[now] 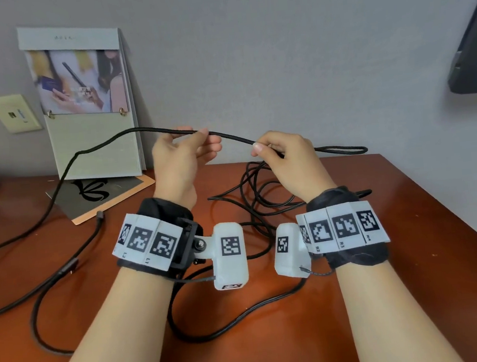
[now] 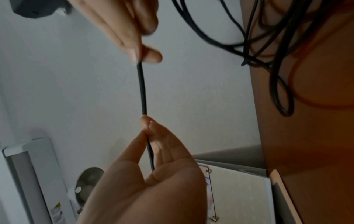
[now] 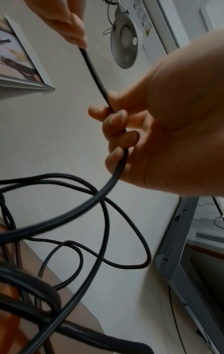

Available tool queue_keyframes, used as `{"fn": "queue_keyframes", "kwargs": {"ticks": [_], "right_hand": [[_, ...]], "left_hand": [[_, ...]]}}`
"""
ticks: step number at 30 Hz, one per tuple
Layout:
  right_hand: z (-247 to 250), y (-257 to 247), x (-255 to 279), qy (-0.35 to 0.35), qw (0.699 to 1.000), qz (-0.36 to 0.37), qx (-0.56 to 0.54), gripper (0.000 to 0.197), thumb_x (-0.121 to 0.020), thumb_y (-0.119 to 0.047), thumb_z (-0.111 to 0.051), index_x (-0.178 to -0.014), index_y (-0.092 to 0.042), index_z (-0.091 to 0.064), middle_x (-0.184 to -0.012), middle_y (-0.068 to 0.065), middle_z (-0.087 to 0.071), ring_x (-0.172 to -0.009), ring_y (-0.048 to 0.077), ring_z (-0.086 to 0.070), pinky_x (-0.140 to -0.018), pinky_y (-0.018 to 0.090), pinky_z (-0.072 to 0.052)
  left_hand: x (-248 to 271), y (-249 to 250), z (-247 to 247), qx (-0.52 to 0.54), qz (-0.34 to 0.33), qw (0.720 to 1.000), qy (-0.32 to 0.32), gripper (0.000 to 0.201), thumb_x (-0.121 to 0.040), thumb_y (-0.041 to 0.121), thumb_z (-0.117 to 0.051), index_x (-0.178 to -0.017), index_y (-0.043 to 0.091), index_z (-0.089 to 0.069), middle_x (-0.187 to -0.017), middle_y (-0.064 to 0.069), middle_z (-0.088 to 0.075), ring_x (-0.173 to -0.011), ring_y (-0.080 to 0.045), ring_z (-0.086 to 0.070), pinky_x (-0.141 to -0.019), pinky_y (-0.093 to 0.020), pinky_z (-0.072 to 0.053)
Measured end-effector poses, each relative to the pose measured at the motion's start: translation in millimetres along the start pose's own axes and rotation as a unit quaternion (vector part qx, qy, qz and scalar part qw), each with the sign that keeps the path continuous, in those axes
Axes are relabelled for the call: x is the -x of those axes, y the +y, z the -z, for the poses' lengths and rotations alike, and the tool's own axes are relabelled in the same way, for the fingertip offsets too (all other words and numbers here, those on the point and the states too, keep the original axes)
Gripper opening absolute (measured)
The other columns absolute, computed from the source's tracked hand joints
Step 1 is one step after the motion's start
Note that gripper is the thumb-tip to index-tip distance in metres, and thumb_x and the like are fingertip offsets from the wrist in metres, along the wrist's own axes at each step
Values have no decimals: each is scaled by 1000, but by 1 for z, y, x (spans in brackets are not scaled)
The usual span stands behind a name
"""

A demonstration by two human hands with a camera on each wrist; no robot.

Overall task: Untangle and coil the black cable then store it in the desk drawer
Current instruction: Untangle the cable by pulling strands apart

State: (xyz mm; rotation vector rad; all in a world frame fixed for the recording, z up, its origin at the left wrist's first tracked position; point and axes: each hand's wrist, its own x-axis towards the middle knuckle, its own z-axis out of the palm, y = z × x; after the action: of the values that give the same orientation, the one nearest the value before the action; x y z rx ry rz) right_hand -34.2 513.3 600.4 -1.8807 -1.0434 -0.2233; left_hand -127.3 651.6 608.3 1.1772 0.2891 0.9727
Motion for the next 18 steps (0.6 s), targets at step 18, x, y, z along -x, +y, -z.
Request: {"fn": "queue_keyframes", "kwargs": {"ticks": [18], "right_hand": [[-4,-2,0,-10,1000,19,-8,22,-94,-23,-54,-87,-7,-67,-84,7,-70,-85,23,-64,-79,30,-46]], "left_hand": [[-2,-2,5,-40,-17,999,5,16,-92,8,-58,-78,11,-50,-60,2,-65,-57,-11,-61,-57,-19,-49]]}}
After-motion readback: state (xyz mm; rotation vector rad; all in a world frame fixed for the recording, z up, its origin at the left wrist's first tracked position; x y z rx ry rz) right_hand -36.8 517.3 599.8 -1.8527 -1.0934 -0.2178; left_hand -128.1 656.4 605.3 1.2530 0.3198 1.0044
